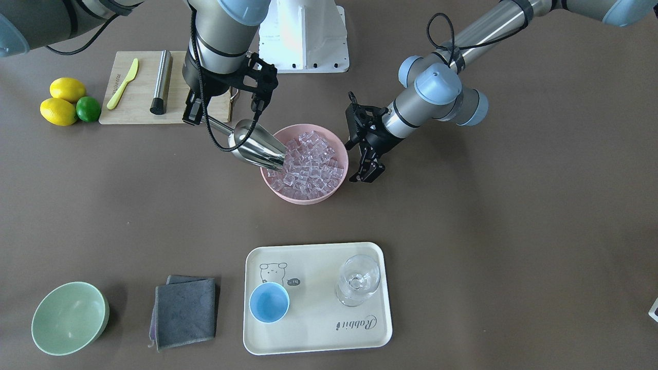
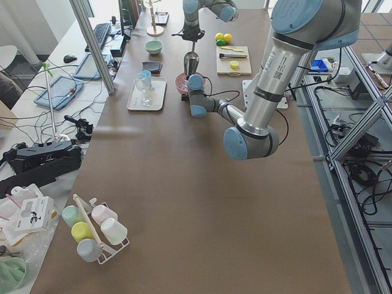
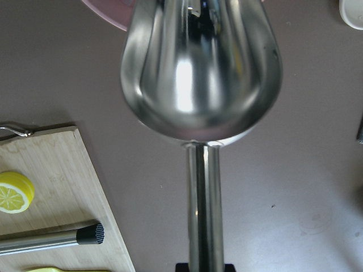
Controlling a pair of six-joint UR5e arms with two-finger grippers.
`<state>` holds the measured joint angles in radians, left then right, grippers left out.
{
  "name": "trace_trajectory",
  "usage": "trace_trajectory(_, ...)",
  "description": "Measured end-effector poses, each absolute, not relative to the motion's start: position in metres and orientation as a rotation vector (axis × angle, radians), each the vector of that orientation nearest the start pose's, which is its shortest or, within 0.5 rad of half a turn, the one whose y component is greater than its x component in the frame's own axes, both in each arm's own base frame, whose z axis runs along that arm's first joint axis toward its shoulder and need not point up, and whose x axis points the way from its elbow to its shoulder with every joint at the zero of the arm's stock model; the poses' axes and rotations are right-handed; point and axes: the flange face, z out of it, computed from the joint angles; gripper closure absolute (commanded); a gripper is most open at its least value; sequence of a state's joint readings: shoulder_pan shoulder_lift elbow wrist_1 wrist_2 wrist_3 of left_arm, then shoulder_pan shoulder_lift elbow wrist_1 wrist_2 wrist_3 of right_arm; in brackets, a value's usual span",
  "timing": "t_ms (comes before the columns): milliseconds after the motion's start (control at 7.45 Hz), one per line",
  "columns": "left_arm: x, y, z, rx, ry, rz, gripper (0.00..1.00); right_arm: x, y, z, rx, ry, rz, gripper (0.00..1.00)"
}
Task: Put ice in cup with scoop
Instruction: 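Carry the metal scoop with the right gripper over the pink bowl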
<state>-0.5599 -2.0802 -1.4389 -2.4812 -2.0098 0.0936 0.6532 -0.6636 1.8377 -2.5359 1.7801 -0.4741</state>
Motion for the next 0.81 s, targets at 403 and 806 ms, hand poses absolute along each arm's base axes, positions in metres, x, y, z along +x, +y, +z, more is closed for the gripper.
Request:
trace_trajectory(403,0.533,-0.442,0.318,1.042,0.965,1.209,0.01,-0.437,-0.462,0.125,0.101,-0.243,-1.417,1.0)
trace_trajectory(806,0.533,-0.442,0.318,1.043,0.964,1.208,0.01,-0.448,-0.464,0.128,0.07,-0.221,-1.422,1.0)
